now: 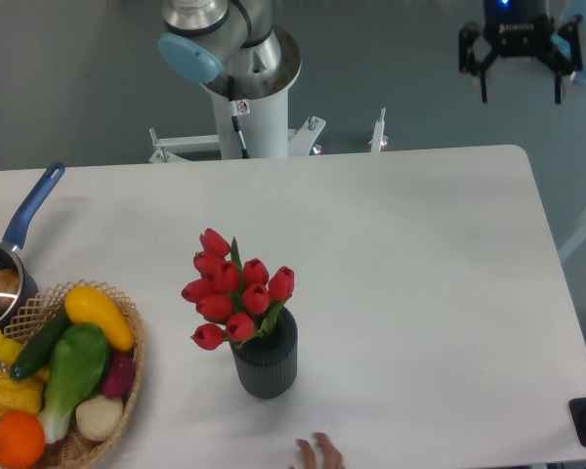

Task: Insert the flowers into the vase

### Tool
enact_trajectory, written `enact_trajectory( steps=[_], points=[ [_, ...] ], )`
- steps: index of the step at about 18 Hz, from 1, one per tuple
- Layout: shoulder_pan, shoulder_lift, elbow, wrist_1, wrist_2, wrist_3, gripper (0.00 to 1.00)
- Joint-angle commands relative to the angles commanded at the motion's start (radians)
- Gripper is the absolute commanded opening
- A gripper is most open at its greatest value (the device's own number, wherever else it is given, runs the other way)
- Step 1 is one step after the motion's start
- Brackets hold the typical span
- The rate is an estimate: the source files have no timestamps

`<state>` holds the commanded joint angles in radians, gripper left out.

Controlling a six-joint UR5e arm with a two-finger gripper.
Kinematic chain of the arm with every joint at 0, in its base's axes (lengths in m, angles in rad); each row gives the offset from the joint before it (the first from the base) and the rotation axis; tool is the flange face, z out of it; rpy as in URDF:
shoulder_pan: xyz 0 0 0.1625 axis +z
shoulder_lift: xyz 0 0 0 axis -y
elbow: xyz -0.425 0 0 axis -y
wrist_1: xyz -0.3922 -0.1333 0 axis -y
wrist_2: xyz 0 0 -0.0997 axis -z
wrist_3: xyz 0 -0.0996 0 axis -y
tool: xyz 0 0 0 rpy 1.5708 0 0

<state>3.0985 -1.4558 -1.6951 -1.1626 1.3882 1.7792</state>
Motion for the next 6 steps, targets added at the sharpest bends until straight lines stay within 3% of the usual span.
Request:
enact_trajectory(
  steps=[3, 6],
  points=[
    [0.04, 0.012, -0.001, -0.048, 0.021, 0.06, 1.0],
    [0.051, 0.014, -0.001, -0.052, 0.026, 0.097, 1.0]
  ],
)
